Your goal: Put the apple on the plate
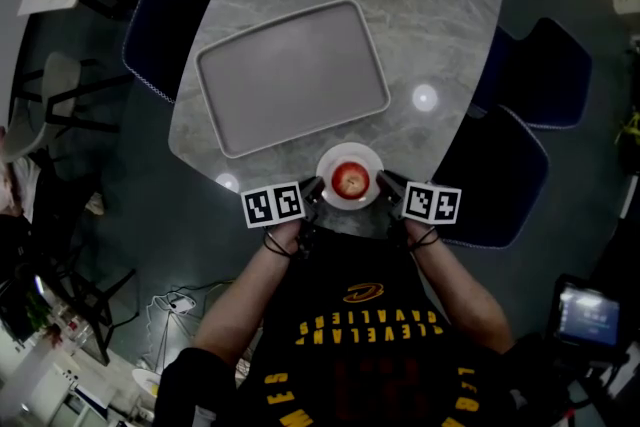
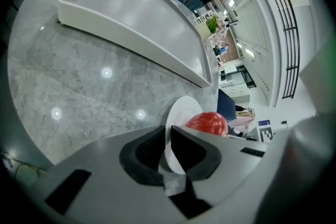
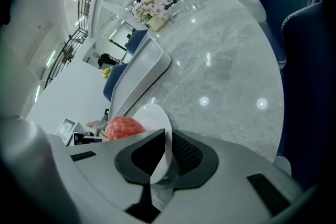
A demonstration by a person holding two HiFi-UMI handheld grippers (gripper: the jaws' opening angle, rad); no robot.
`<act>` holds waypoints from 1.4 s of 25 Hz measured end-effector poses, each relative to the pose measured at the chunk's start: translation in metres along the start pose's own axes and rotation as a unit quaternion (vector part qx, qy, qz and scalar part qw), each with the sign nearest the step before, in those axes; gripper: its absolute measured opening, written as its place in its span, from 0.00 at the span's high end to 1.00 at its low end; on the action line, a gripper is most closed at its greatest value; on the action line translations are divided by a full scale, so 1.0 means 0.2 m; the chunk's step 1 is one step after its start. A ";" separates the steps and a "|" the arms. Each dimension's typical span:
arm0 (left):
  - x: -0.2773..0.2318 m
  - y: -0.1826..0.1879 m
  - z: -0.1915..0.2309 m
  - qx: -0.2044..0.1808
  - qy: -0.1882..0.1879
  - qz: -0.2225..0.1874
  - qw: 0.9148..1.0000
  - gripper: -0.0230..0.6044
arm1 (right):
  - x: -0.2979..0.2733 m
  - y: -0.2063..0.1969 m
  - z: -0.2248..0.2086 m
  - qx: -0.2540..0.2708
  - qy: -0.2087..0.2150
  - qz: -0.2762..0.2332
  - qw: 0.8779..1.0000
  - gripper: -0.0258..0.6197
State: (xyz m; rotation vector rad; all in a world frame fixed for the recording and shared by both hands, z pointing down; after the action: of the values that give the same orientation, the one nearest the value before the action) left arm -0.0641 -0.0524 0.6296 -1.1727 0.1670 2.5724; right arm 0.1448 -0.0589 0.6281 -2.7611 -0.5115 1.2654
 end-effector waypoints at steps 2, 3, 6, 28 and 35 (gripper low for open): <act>0.00 0.01 0.00 0.001 -0.001 -0.003 1.000 0.90 | 0.00 0.01 0.01 0.005 0.000 -0.002 1.000 0.88; 0.00 0.01 0.00 0.002 -0.001 -0.005 1.000 0.90 | -0.01 0.01 0.01 0.007 0.000 -0.003 1.000 0.88; 0.02 0.03 0.00 0.001 -0.001 -0.011 1.000 0.90 | -0.01 0.03 0.04 0.013 0.002 -0.005 1.000 0.88; 0.35 0.38 -0.03 0.022 -0.051 -0.077 0.995 0.91 | -0.07 0.37 0.48 0.031 0.072 -0.018 0.997 0.90; 0.43 0.59 -0.06 0.012 -0.065 -0.095 0.993 0.91 | -0.13 0.56 0.63 0.055 0.082 -0.034 0.995 0.90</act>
State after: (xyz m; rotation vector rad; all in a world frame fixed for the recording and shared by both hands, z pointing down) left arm -0.1466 -0.1480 0.5548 -0.9604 0.0529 2.4615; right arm 0.0657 -0.1825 0.5416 -2.7001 -0.5027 1.0096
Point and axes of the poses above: the fingertips, and each gripper's own axes: x backward along the fingers, z to its left, y out of its top, the point moved 5 cm from there along x, backward along the fingers, and after that the axes turned 3 degrees about y, right-handed, at the moved point
